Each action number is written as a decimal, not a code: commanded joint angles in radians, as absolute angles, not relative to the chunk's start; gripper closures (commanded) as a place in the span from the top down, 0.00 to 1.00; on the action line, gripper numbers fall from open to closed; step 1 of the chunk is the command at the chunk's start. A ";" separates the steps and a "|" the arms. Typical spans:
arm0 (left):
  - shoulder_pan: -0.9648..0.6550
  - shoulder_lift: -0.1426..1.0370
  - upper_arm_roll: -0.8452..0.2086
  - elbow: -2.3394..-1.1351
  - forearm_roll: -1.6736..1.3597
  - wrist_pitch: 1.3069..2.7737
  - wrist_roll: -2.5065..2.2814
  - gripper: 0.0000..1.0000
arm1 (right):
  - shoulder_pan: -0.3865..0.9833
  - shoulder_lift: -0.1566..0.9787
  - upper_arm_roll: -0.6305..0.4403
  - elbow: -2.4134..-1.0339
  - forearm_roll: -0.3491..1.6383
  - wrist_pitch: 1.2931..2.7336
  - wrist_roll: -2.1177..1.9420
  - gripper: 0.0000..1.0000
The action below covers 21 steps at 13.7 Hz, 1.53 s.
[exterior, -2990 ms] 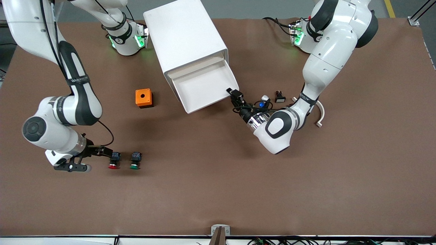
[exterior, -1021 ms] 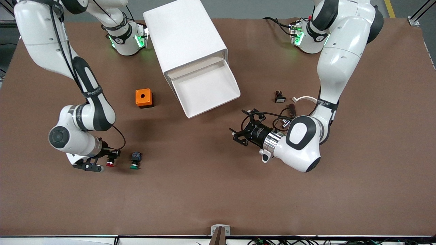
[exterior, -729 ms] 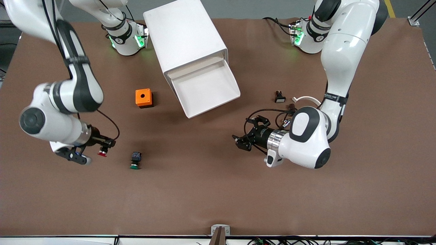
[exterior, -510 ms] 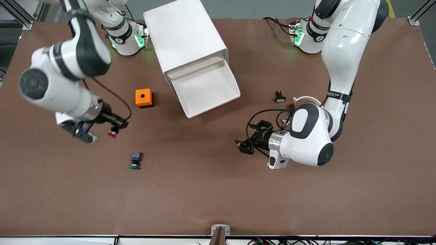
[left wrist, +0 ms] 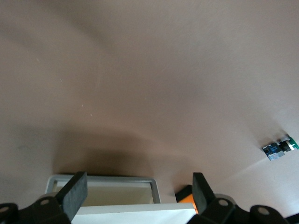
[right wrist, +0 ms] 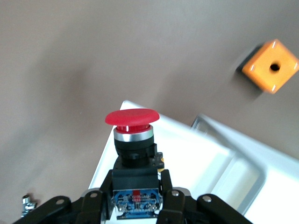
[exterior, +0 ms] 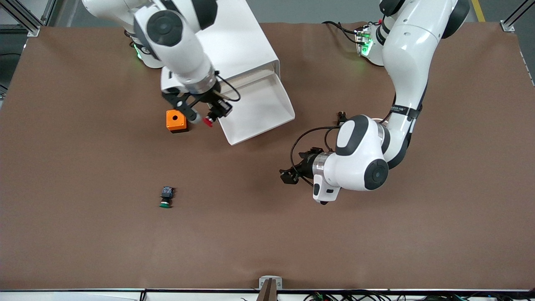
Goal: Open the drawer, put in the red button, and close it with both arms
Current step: 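Carry the red button into the open drawer with the right gripper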
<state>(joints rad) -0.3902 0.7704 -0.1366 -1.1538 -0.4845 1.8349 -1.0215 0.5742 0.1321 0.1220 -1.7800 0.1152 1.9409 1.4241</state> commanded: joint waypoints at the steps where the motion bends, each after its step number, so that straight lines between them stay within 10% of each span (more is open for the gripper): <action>1: -0.423 0.712 -0.127 -1.183 -0.362 1.856 -1.012 0.99 | 0.661 0.161 0.106 -1.810 0.135 2.003 1.547 0.00; 21: -0.555 0.650 -0.140 -1.385 0.046 2.080 -1.344 0.99 | 0.827 0.340 0.101 -1.845 0.121 2.233 1.836 0.00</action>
